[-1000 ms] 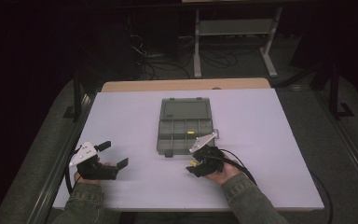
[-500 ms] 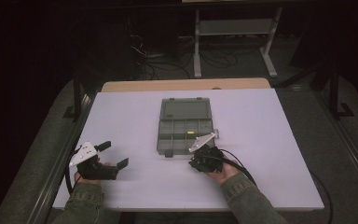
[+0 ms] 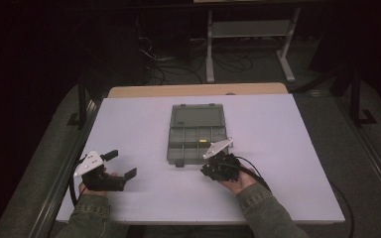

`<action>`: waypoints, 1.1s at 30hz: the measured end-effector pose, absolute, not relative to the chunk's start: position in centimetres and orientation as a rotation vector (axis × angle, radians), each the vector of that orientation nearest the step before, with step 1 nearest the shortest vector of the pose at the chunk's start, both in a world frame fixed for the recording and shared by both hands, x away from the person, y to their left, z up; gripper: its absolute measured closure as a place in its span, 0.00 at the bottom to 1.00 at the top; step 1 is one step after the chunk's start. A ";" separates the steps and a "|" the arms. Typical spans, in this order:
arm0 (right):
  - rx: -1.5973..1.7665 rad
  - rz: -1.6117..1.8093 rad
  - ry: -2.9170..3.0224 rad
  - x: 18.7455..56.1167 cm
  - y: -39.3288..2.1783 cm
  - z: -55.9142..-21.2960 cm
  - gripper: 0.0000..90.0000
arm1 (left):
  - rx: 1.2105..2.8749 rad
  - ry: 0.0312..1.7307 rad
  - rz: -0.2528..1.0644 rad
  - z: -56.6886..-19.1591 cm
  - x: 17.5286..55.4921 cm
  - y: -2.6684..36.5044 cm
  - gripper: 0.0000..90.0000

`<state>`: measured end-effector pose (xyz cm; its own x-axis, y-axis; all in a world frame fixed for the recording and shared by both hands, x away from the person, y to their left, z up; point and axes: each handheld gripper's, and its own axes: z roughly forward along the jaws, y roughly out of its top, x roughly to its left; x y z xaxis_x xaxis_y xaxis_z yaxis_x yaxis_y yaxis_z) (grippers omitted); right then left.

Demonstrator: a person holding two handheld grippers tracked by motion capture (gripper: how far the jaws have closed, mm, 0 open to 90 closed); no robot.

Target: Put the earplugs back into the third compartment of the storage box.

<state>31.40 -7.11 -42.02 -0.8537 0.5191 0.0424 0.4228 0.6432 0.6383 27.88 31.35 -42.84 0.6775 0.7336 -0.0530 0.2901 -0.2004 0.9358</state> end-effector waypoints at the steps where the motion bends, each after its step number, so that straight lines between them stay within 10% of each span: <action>1: 0.783 1.005 2.710 31.4 -7.2 -41.9 0.89 | 1.780 0.819 0.498 -42.8 27.9 31.3 0.00; 33: 0.742 1.062 2.655 33.3 -8.1 -36.3 0.89 | 1.789 0.810 0.506 -42.8 27.9 31.3 0.00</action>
